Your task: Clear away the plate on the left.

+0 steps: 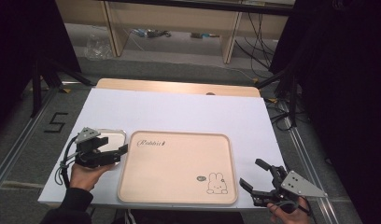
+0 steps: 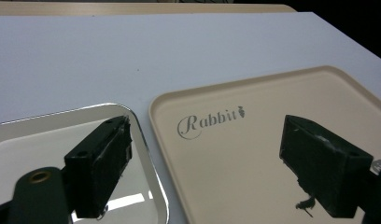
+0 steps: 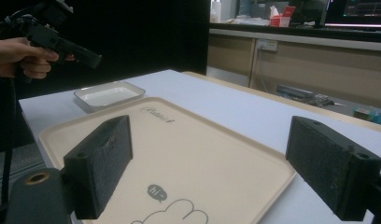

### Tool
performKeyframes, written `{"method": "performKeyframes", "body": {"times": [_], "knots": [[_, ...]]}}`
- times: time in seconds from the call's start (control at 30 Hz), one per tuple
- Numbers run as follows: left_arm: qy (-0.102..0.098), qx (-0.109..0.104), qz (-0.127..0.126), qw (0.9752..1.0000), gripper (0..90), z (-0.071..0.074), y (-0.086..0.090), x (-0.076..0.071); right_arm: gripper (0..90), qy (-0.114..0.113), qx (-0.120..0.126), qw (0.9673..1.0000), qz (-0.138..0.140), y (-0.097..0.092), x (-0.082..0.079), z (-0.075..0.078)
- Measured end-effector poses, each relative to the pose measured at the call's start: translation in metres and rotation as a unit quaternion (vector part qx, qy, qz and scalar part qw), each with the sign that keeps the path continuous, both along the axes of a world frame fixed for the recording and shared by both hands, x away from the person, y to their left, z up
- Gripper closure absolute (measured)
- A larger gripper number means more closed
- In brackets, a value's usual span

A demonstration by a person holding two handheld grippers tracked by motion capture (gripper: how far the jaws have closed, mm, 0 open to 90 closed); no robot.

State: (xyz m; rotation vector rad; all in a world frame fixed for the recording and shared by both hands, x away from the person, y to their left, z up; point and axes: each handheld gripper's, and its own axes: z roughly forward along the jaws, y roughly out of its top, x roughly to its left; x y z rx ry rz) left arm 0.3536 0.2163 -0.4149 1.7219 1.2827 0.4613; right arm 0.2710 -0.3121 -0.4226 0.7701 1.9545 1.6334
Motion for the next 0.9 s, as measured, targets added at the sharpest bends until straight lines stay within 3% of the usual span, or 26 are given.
{"method": "performKeyframes", "body": {"times": [0.03,0.13,0.3,0.37,0.6,0.63,0.7,0.9], "knots": [[0.005,0.001,-0.002,1.0,16.3,0.0,0.002,0.002,15.4,0.01,0.009,0.9999,0.007,0.001,0.0,-0.001],[0.015,0.012,0.008,0.9998,16.3,-0.001,0.012,0.007,15.4,0.01,0.012,0.9998,0.008,0.002,0.0,-0.001],[0.024,0.013,0.029,0.9992,16.1,-0.001,0.034,0.014,15.4,0.011,0.015,0.9998,0.0,0.002,-0.002,-0.001],[0.035,0.008,0.046,0.9983,16.0,-0.001,0.045,0.017,15.4,0.008,0.009,0.9999,0.007,0.002,0.0,-0.002],[0.057,0.002,0.056,0.9968,16.2,-0.005,0.065,0.026,15.4,0.008,0.011,0.9999,0.006,0.002,0.0,-0.001],[0.07,0.018,0.053,0.9959,16.3,-0.007,0.07,0.029,15.4,0.009,0.009,0.9999,0.009,0.002,0.0,-0.001],[0.076,0.016,0.053,0.9956,16.3,-0.009,0.073,0.032,15.4,0.008,0.01,0.9999,0.008,0.002,0.0,-0.001],[0.119,0.021,0.057,0.9911,17.2,-0.023,0.098,0.048,15.4,0.015,0.012,0.9998,-0.004,0.001,-0.002,-0.001]]}}
